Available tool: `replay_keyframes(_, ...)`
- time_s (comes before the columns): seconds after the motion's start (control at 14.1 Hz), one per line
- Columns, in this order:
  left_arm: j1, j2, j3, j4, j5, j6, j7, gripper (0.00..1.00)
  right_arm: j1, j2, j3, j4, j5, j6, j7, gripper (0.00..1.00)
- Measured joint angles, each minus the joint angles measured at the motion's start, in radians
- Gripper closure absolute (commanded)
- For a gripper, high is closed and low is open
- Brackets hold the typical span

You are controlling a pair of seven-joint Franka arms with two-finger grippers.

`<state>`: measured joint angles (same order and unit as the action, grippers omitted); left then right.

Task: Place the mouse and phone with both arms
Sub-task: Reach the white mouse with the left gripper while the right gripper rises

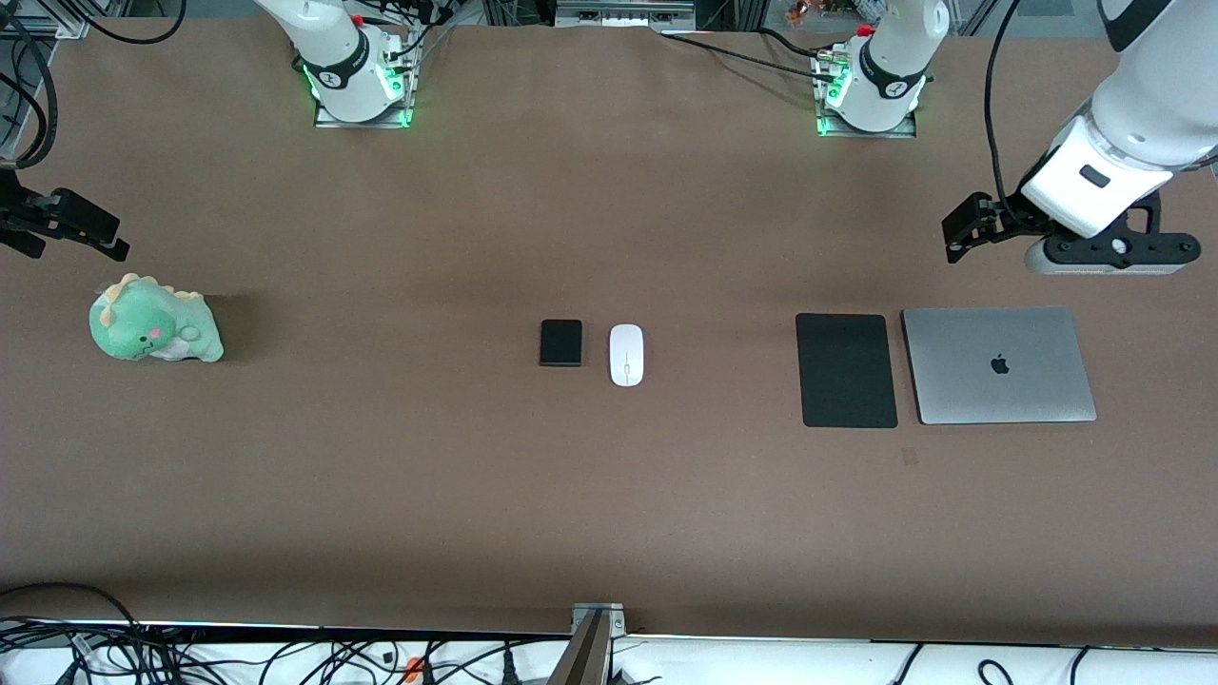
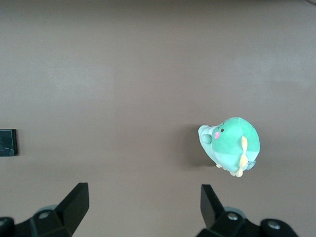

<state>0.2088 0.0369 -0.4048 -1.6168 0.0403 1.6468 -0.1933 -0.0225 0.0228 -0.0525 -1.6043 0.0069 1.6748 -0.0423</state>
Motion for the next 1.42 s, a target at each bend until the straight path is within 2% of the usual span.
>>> replay_keyframes(0.5,-0.051,0.08,-0.002,-0.001,0.031,-0.029,-0.001,0.0,0.006,0.048,0.014,-0.029,0.0,-0.02,-0.003,0.0)
replay_keyframes(0.78,-0.061,0.096,-0.002,-0.001,-0.077,-0.054,-0.034,0.0,0.015,0.101,0.015,-0.035,0.0,-0.031,-0.003,0.0)
replay_keyframes(0.92,-0.093,0.135,-0.003,-0.002,-0.098,-0.051,-0.088,0.0,0.015,0.127,0.015,-0.036,0.0,-0.038,-0.003,0.0)
replay_keyframes(1.06,-0.144,0.199,-0.005,-0.002,-0.124,0.028,-0.155,0.0,0.015,0.151,0.015,-0.036,0.0,-0.038,-0.002,0.0)
replay_keyframes(1.42,-0.278,0.372,-0.008,-0.004,-0.157,0.317,-0.351,0.0,0.017,0.169,0.015,-0.039,0.0,-0.037,-0.002,0.0)
